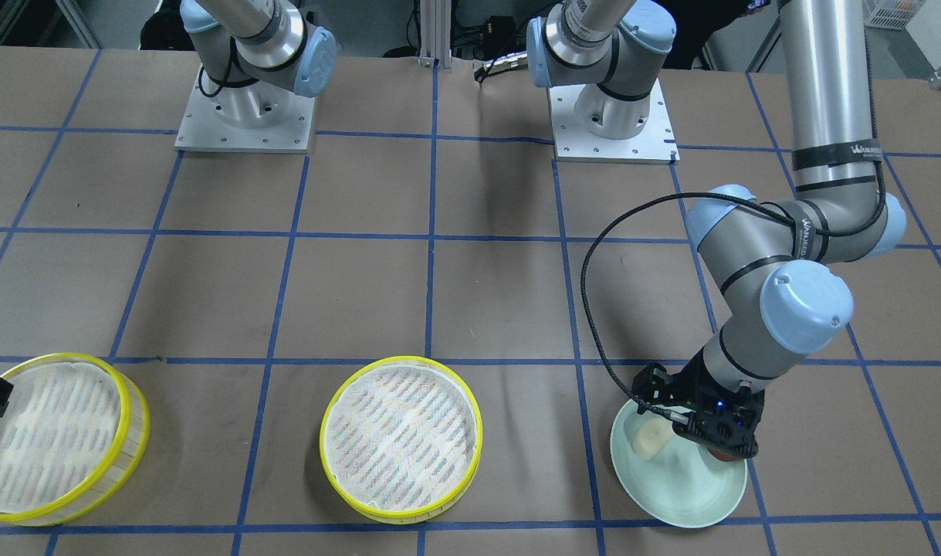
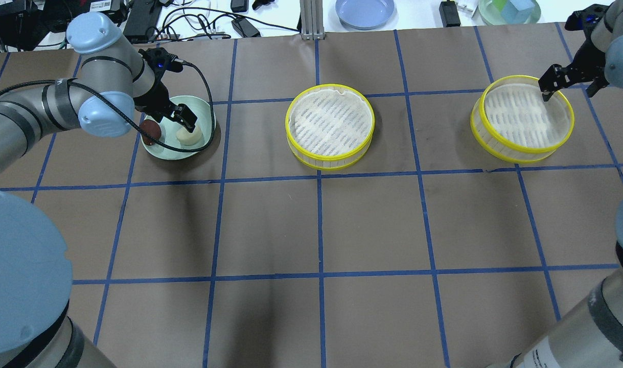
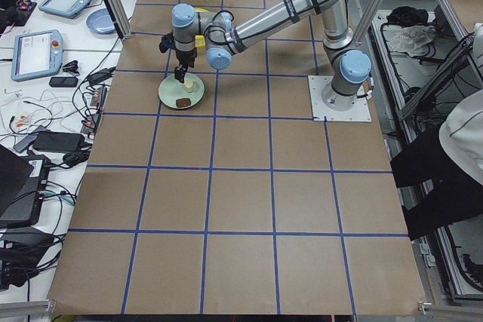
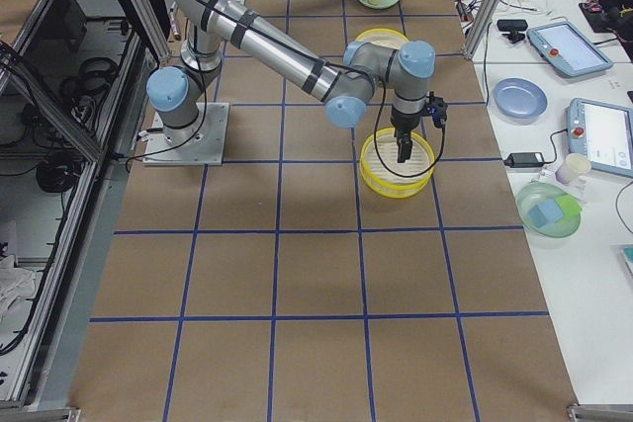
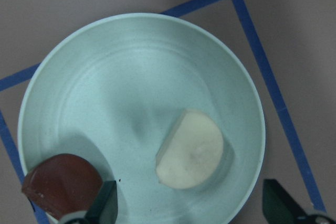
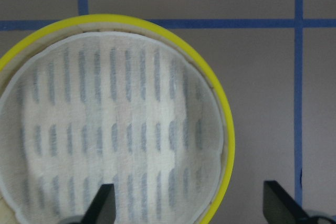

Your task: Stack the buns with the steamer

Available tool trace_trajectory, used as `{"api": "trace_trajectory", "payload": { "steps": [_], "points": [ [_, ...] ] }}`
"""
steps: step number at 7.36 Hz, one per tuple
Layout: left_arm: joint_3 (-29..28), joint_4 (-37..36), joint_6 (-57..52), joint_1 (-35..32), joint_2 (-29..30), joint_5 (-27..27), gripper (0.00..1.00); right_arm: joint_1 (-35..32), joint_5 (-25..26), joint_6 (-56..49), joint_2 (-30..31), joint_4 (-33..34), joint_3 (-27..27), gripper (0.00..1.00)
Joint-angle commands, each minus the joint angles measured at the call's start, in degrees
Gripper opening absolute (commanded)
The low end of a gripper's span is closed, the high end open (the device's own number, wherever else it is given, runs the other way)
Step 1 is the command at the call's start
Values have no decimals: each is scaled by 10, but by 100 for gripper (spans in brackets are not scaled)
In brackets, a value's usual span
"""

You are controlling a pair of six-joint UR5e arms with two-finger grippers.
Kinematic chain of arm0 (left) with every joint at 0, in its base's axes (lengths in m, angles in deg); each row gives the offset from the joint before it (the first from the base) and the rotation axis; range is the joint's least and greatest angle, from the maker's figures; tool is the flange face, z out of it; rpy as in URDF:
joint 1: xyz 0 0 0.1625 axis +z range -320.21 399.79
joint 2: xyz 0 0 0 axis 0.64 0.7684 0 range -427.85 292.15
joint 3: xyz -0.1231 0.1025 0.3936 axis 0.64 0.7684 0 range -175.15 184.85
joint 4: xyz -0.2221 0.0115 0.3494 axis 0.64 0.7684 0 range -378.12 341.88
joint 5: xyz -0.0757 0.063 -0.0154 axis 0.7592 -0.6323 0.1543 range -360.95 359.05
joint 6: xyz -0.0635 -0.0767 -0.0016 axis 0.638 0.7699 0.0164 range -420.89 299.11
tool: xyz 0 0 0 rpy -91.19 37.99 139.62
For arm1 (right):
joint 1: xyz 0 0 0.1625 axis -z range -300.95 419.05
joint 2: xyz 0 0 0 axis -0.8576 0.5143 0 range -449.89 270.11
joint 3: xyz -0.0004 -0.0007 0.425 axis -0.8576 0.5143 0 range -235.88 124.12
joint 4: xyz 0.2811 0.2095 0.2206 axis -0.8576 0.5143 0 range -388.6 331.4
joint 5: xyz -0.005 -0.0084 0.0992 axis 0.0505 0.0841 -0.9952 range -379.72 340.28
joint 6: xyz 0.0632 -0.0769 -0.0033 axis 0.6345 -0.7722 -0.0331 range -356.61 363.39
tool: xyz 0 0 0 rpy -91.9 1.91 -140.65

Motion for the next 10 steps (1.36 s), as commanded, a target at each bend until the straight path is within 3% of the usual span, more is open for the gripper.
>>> {"api": "trace_trajectory", "payload": {
  "steps": [1,3,4,6,7,8,10],
  "points": [
    [0,-11,-6,0,28,1,85,14,6,-44,-43,59,-1,99],
    [-5,-11,-6,0,34,-3,7,32,1,-75,-64,63,-1,86],
    [-8,-11,-4,0,33,-3,0,32,1,-75,-69,63,-1,77],
    [-43,-7,46,-1,15,2,0,32,1,-78,-67,63,-2,27],
    [-68,1,138,-16,4,2,0,32,0,-80,-68,62,-2,13],
    [-80,6,226,-38,-7,25,0,32,1,-81,-68,61,-2,4],
    [-83,-3,360,-101,-14,84,0,32,1,-75,-64,57,-4,0]
  ]
}}
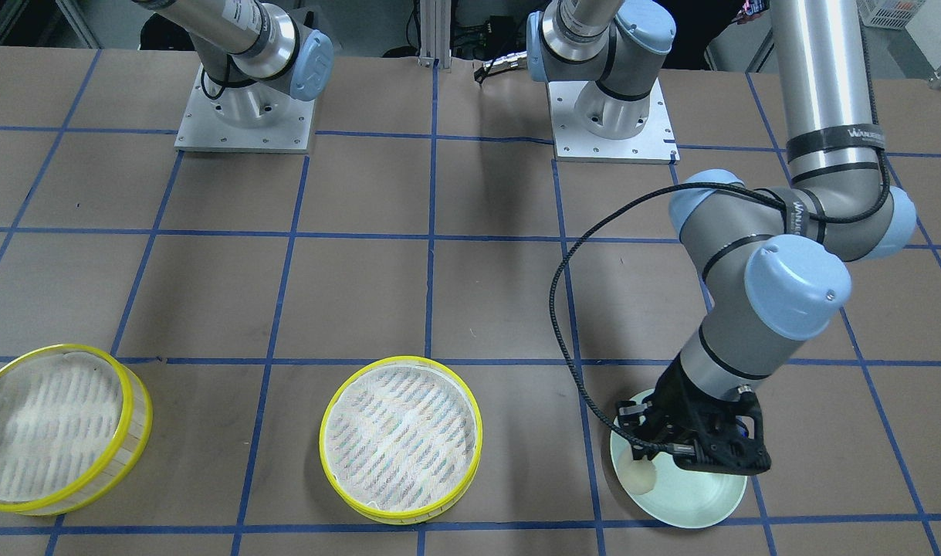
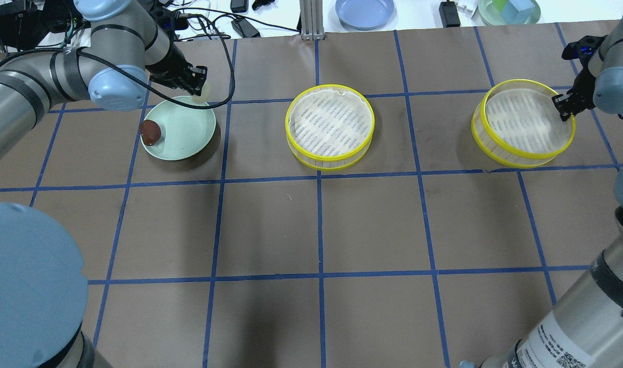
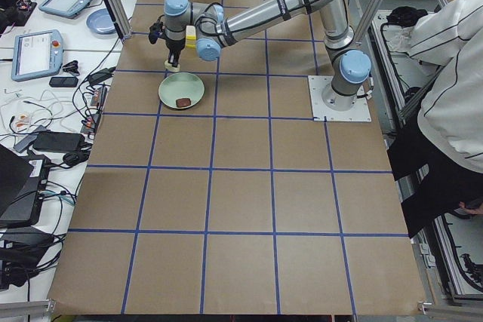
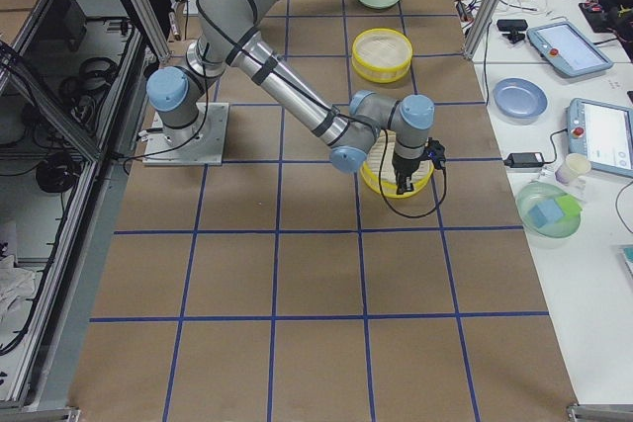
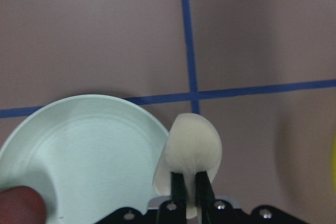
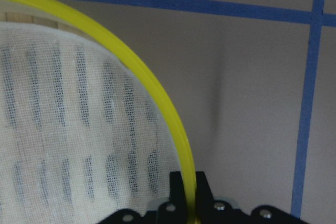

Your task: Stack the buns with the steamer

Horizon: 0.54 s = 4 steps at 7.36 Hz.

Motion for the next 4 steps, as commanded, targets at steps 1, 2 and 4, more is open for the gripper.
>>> {"api": "trace_trajectory", "payload": {
  "steps": [1,2,4],
  "points": [
    [-1,-25,173,-61,-1,81,0,0,-2,8,13,-4,-1,0],
    [3,-40,253,-77,8,171,0,-4,-1,28,38,-7,-1,0],
    [13,-82,321,-121,36,194,0,-22,1,69,48,-43,-2,0]
  ]
}}
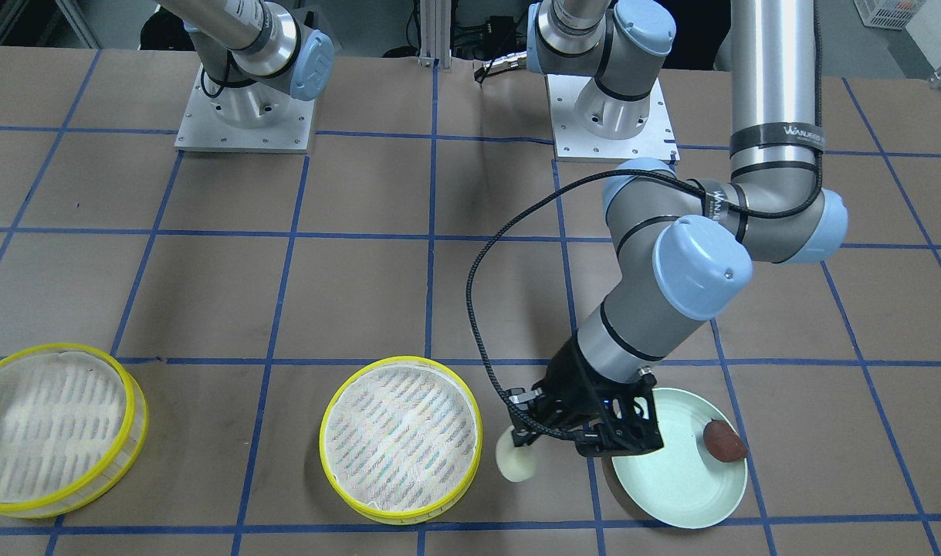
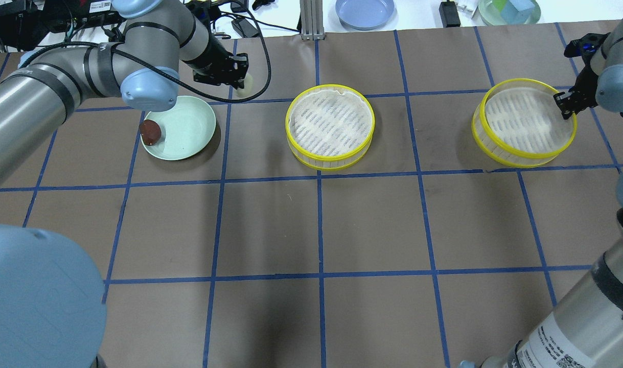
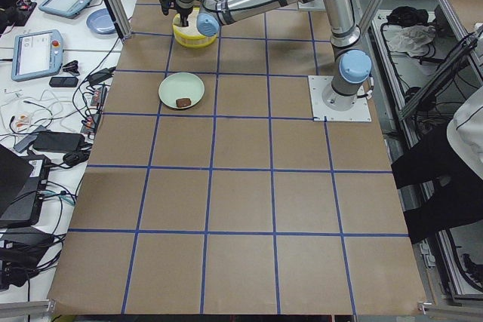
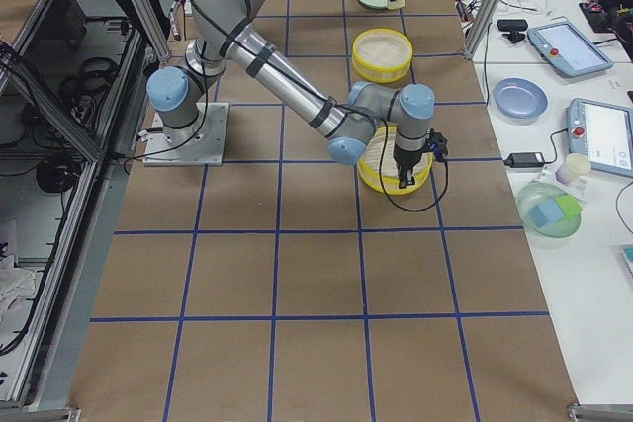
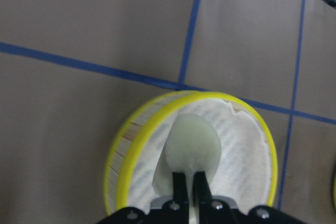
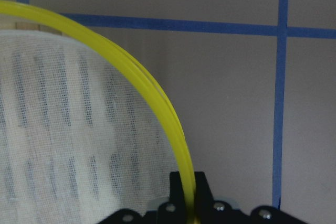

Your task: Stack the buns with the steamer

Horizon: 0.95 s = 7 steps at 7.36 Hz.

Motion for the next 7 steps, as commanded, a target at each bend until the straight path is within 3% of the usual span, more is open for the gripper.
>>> {"api": "trace_trajectory", "payload": {
  "steps": [1,2,5,6,7],
  "points": [
    [9,-18,38,-34,26,16,25,-30,6,64,21,-37,-1,0],
    [10,-19,37,-34,31,14,99,-53,8,101,46,-65,-2,0],
    [4,-19,41,-34,29,13,100,-111,10,192,60,-91,-3,0],
    [1,-11,21,-32,9,-23,100,-125,13,222,79,-95,-4,0],
    [-4,-2,-55,-21,0,-114,100,-156,13,281,90,-121,-5,0]
  ]
}}
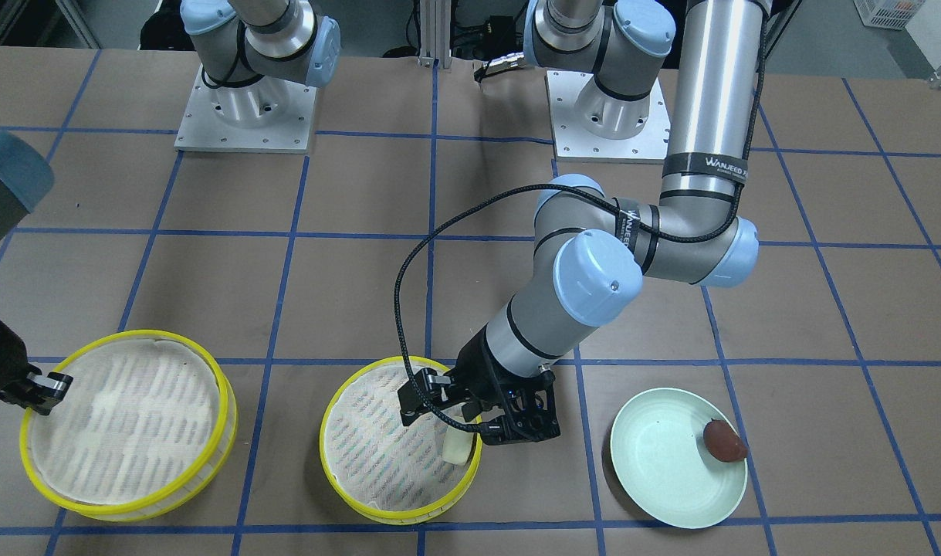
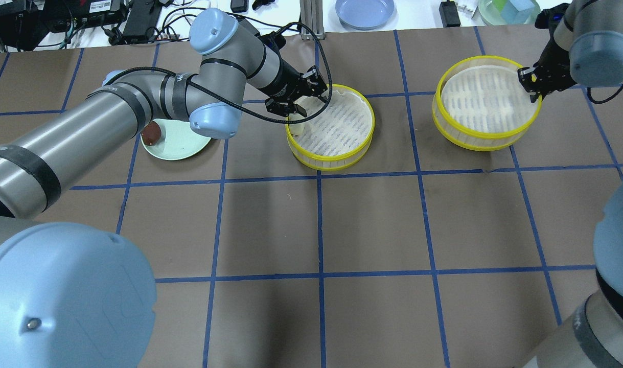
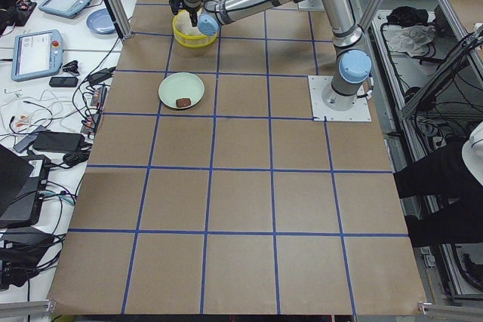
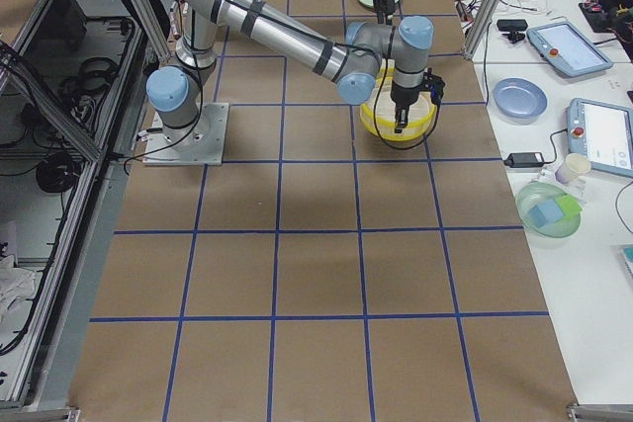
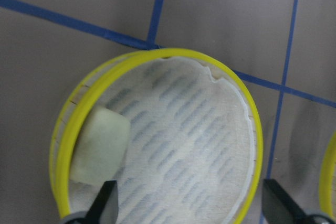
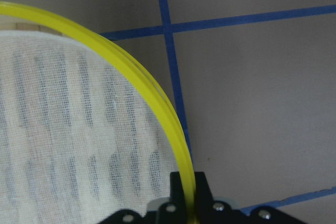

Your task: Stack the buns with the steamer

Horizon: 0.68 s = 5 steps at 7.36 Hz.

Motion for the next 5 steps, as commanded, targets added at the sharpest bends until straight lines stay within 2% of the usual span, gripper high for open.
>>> {"api": "trace_trajectory", "payload": {
  "steps": [1,3,5],
  "points": [
    [-9,33,-141,37,-21,-122,100,-73,2,125,17,-30,-1,0],
    [-8,85,-272,119,-37,-183,100,-165,6,247,17,-34,2,0],
    [-3,100,-373,179,-31,-262,100,-234,7,361,11,-32,3,0]
  ]
}}
